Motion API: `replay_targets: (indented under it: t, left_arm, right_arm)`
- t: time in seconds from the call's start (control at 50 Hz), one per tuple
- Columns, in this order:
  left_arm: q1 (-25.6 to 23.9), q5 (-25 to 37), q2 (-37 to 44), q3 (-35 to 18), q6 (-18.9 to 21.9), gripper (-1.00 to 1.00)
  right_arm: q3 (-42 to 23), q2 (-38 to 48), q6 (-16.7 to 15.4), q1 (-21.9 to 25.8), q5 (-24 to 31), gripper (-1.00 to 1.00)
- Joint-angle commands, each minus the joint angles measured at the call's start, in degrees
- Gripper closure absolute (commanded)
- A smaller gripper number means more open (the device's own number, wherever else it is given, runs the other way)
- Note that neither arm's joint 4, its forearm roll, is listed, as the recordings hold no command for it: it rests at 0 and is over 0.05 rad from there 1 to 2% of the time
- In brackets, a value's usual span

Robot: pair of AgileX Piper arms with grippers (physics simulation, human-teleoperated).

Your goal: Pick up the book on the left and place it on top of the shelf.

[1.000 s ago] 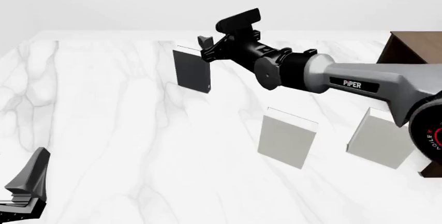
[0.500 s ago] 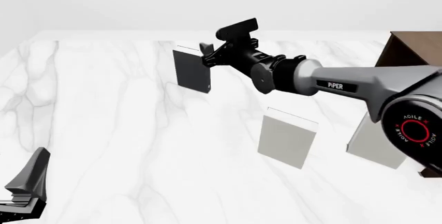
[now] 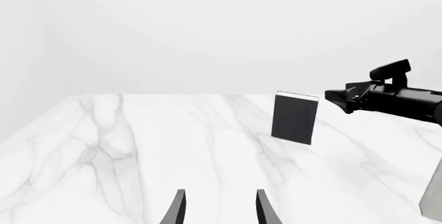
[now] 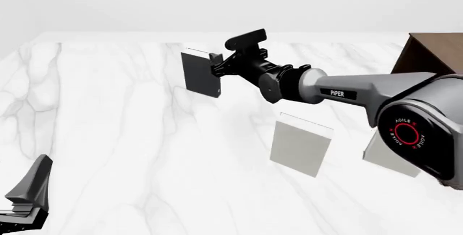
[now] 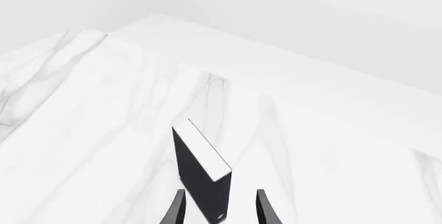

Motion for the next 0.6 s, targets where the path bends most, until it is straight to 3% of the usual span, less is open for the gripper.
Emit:
replay_targets:
  t: [0.02,0.6]
  left_arm:
    - [0.00,0.00,0.00,0.00,0.00,-1.00]
    - [0.00,0.00,0.00,0.00,0.00,-1.00]
  right_arm:
    - [-1.72,1.96,0.15,0.25,0.11,-1.00]
    - [-6.47,5.39,-0.05,0.45,1.21,-1.00]
